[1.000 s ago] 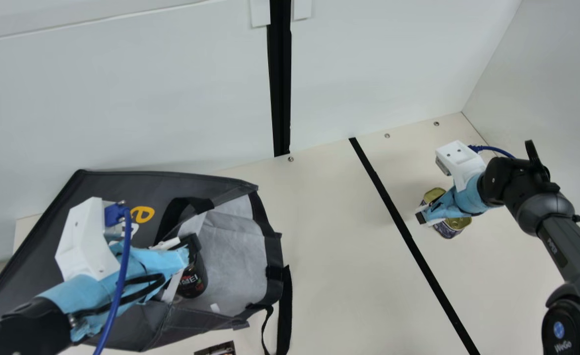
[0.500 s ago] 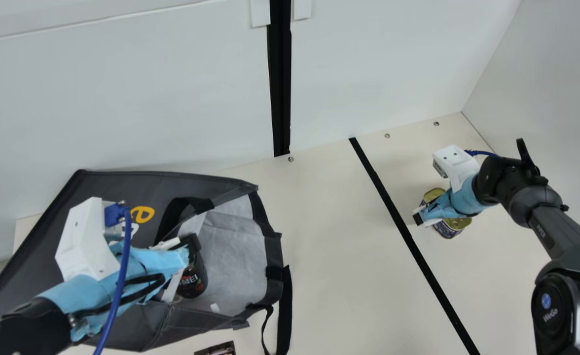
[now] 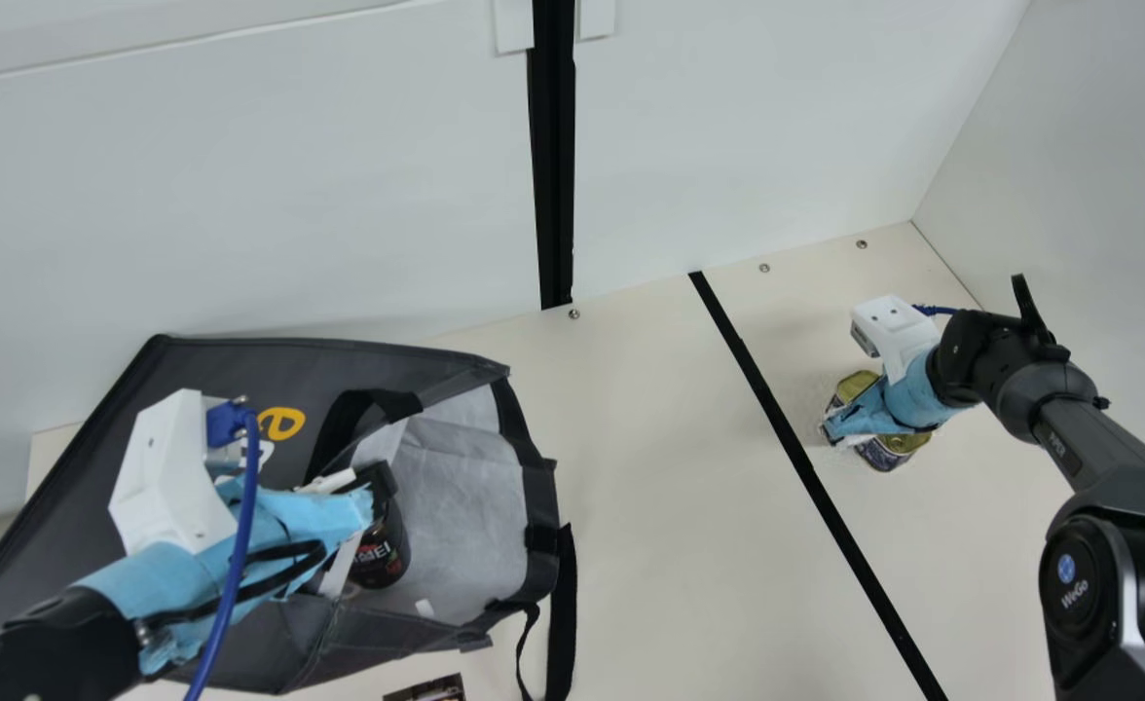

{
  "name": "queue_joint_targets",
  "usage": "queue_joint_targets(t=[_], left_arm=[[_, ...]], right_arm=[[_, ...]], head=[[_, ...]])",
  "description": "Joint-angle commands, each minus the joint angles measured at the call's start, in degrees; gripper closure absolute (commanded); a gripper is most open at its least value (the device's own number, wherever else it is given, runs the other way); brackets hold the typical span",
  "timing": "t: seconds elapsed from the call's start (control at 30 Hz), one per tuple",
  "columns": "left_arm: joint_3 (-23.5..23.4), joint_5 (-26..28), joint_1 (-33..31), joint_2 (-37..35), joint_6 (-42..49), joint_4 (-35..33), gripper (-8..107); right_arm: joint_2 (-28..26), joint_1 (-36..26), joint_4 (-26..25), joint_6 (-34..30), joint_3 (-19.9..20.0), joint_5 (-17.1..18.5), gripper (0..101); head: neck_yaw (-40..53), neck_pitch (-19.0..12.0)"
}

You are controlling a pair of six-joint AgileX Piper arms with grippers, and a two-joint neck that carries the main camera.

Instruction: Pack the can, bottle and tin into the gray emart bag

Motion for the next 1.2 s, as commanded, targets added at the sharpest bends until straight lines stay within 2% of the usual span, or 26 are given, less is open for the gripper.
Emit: queue_joint_targets(t=[0.0,0.13,0.57,1.17], left_arm=[[0.0,0.0,0.0,0.0,0.0,0.0,89],[0.0,0.0,0.0,0.0,0.0,0.0,89],[0.0,0.0,0.0,0.0,0.0,0.0,89],[0.0,0.0,0.0,0.0,0.0,0.0,89]], right_arm=[[0.0,0.2,0.2,0.1,-0.1,-0.1,77],[-0.3,0.6,0.3,0.1,-0.2,0.0,101],[-3.3,2.5,0.2,0.7,-0.1,0.9,101],[-10.2,6.3,-1.1,3.6,1.8,3.2,101]], head=[[0.0,-1.3],[0.0,-1.3],[0.0,-1.3],[0.0,-1.3]])
